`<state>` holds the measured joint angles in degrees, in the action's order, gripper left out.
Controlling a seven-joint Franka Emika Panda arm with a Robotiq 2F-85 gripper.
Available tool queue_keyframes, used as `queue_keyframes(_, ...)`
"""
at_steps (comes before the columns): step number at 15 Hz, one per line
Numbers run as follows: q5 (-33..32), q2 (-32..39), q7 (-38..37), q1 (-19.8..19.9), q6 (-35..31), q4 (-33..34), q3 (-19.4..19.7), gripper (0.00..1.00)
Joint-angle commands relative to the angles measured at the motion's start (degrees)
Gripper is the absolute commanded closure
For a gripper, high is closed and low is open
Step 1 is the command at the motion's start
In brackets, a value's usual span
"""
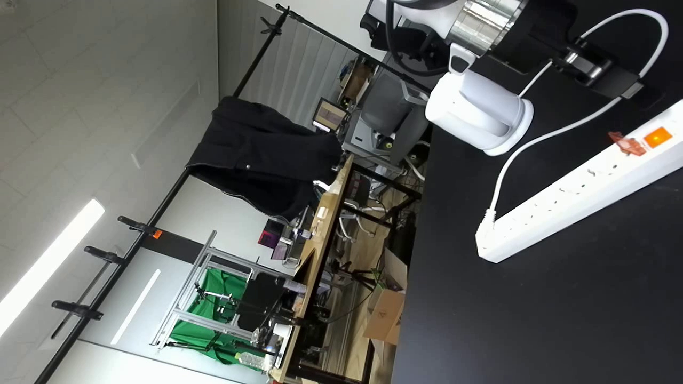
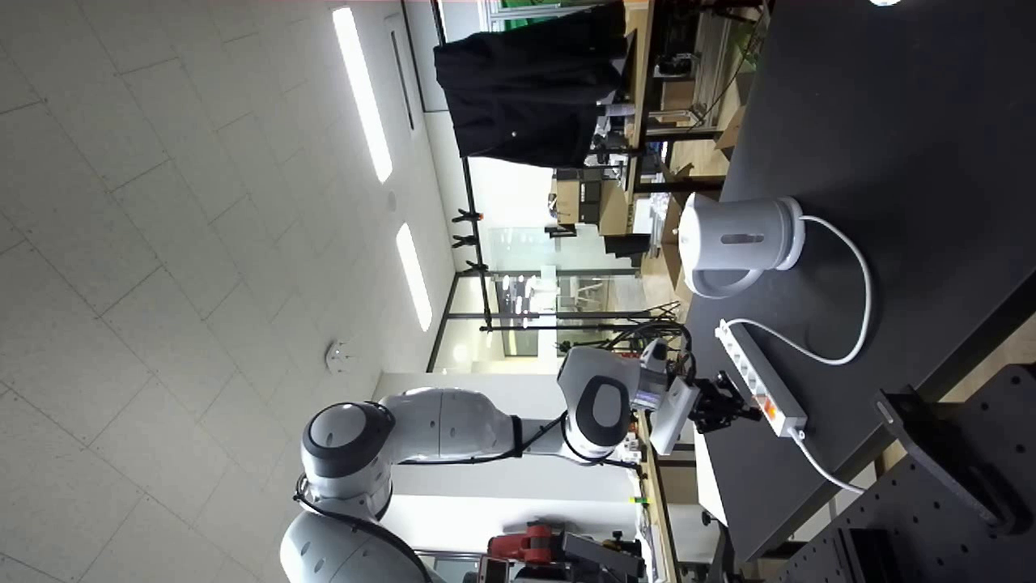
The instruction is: Turn off the last switch on the extension cord
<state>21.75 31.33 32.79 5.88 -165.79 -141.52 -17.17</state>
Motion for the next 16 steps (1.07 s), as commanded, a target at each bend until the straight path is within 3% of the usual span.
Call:
queue_keyframes(1, -4.21, 2.7, -4.85, 2.73, -0.61, 1.83, -1.81, 1.0)
queue_keyframes(8, -8.04, 8.07, -6.79, 7.19, -4.38, 3.93, -5.82, 1.0)
queue_keyframes(16, -16.0, 12.59, -10.08, 11.3, -13.14, 3.88, -8.65, 1.0)
